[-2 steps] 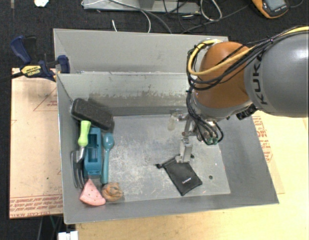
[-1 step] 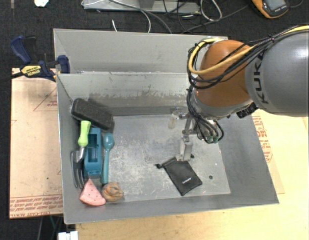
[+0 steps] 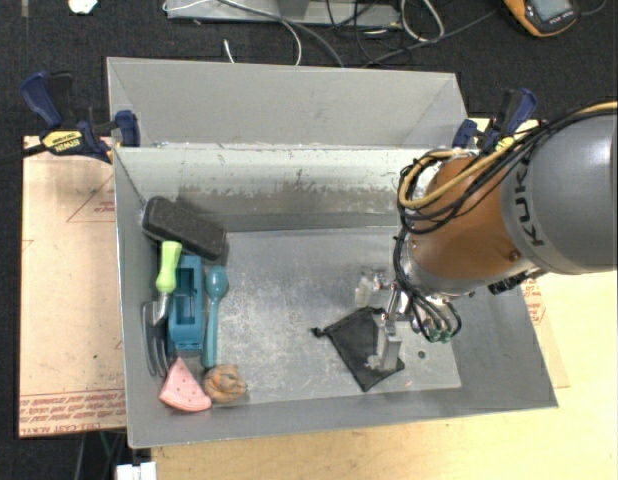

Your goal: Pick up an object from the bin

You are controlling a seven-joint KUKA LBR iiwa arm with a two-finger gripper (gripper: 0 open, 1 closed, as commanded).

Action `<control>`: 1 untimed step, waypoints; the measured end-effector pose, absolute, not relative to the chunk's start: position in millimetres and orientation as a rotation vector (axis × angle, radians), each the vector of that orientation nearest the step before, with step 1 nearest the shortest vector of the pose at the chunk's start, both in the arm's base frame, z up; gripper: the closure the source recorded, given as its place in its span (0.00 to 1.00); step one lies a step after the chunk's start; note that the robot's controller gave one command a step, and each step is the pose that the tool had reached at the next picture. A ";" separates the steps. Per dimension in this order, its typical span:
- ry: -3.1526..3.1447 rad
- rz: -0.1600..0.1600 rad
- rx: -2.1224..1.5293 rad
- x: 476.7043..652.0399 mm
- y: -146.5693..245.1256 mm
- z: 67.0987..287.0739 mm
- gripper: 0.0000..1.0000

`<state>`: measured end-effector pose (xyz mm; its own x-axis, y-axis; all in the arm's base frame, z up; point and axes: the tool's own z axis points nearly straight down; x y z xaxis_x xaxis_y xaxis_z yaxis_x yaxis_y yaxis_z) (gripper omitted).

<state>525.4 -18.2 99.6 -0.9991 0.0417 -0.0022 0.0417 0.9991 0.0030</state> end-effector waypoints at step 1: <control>3.132 0.006 0.205 518.6 -17.3 77.6 0.00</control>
Offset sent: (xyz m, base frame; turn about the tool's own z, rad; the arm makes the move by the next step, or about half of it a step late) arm -0.0165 -0.0003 -0.0296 0.0905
